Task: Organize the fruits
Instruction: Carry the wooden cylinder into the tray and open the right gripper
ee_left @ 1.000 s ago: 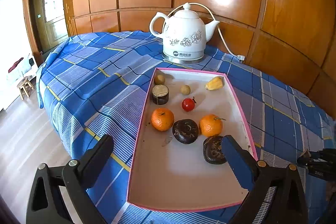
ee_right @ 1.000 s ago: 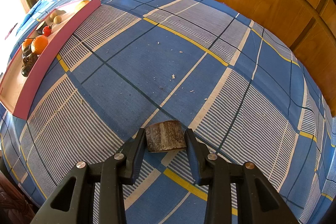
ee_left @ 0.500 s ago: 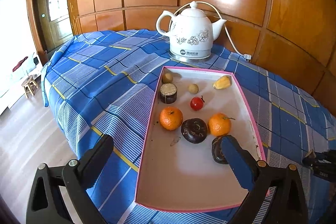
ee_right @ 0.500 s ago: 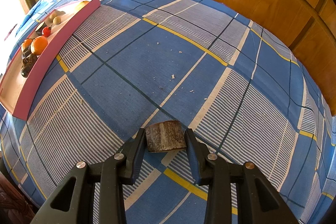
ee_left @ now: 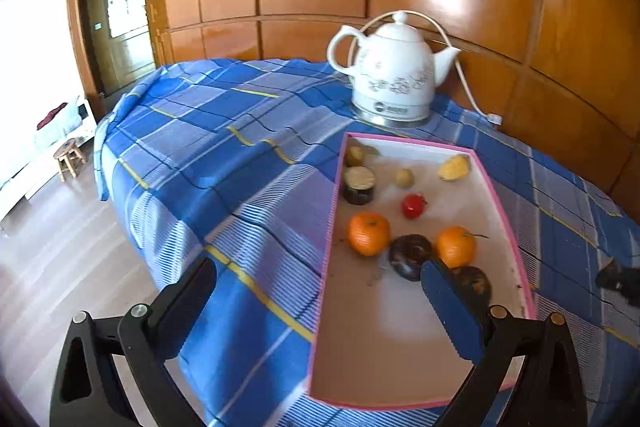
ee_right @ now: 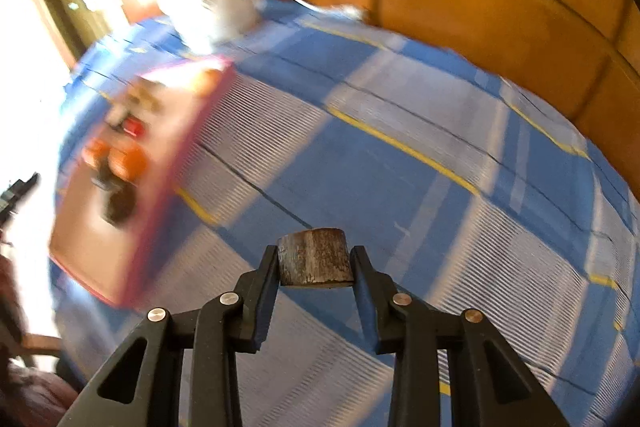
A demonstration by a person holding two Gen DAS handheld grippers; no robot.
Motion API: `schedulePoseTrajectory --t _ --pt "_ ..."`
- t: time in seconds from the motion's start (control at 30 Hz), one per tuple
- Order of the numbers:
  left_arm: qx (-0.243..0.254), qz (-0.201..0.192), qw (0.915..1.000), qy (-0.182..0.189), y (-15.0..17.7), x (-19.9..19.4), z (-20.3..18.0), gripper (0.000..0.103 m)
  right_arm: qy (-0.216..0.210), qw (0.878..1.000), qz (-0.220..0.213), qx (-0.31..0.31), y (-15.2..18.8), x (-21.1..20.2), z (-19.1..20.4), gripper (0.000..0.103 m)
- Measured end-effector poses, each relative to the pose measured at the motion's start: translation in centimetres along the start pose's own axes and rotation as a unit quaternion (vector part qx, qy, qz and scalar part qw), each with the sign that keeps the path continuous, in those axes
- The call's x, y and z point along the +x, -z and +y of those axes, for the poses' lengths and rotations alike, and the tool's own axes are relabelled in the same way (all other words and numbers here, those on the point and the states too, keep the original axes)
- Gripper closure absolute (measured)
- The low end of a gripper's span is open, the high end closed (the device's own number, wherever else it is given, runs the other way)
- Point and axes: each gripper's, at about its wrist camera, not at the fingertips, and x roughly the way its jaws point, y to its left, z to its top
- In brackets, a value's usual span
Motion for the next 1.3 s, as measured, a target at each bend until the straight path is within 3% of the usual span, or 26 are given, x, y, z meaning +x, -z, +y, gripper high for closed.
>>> schedulePoseTrajectory --t 0.17,0.37,0.53,0.77,1.3 --pt "-0.006 -0.005 0.9999 -0.007 0.2 -0.1 1.0 0.000 -0.062 0.998 -0.025 -0.011 -4.3 1.3 5.4 0.068" --pt "-0.004 -0.008 1.0000 -0.003 0.6 -0.1 1.4 0.000 -0.080 0.996 -0.023 -0.010 -8.2 5.2 10.2 0.068" --pt "-0.007 -0.001 1.0000 0.000 0.8 0.3 1.6 0.000 -0.075 0.997 0.003 -0.007 -9.1 8.7 11.9 0.067" --pt "0.000 0.007 1.0000 0.002 1.2 0.9 1.4 0.000 -0.078 0.997 0.011 0.012 -9.0 10.2 11.7 0.060" --pt "0.013 0.005 0.9999 0.010 1.5 0.2 0.0 0.000 -0.068 0.996 -0.032 0.043 -4.8 5.8 10.4 0.060"
